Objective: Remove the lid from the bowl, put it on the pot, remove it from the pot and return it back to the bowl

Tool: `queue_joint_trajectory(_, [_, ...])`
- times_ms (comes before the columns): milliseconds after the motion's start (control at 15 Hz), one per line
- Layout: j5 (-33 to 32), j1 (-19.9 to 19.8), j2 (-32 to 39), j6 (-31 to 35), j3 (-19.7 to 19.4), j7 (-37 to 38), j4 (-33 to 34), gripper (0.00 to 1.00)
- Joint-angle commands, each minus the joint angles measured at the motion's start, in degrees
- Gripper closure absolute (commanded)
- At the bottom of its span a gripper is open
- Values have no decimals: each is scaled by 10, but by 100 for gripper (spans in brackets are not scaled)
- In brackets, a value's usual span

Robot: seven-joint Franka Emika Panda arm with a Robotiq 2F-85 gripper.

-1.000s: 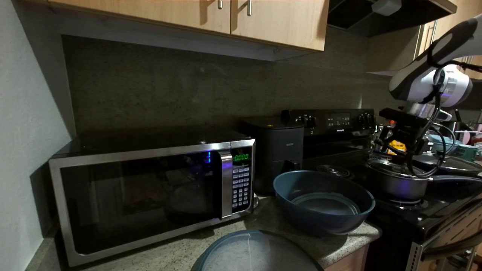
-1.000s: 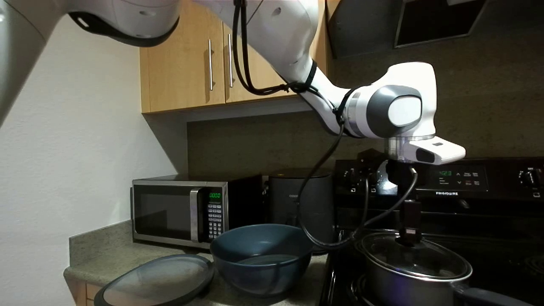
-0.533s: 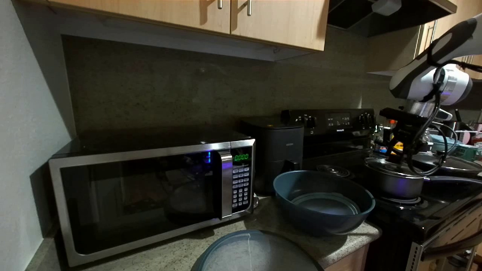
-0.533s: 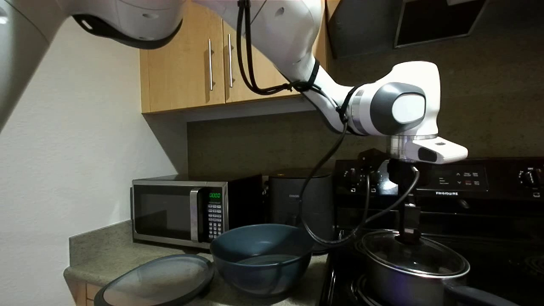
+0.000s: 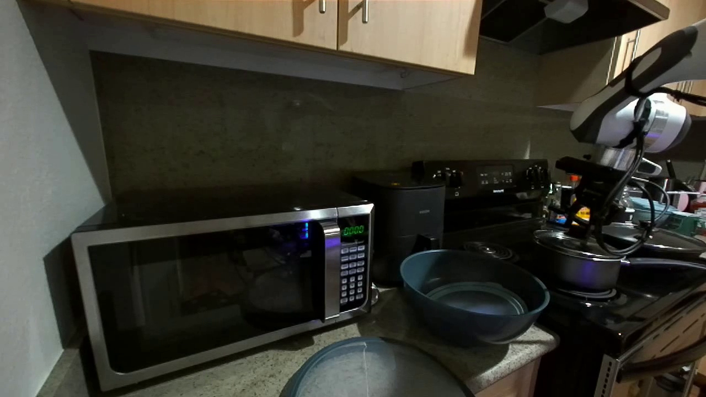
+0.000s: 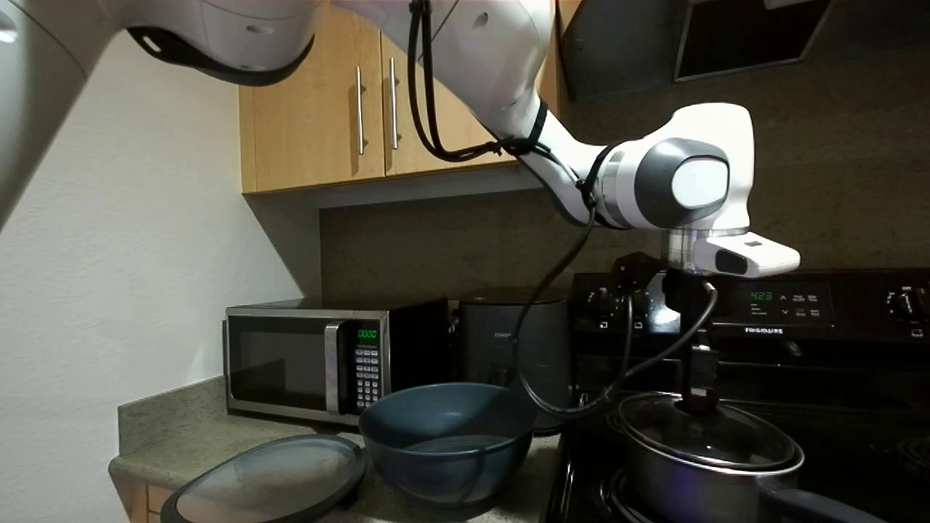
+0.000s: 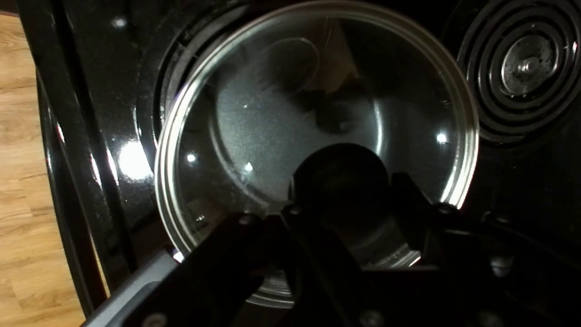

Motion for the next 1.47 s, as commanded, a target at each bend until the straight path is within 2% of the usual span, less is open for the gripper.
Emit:
queue_joint_trajectory(0, [-4,12,-58,29,7,-7,-25,78])
queue_joint_trajectory(267, [-5,34,-129,97,22,-25,-58,78])
queue_joint_trajectory(333, [-2,22,-68,64,17,-6,-7,78])
queue_joint_trajectory(400, [-2,25,-80,64,20,-6,-10,53])
queue_joint_trajectory(667, [-2,21,-64,60,18,-6,-10,53])
queue_joint_trajectory(733, [1,22,-61,59,20,-9,-7,78])
queue_joint_trajectory(933, [-35,46,-47,62,32,-12,-12,78])
queue_joint_trajectory(1400, [-218,153,-11,72,58,2,-51,78])
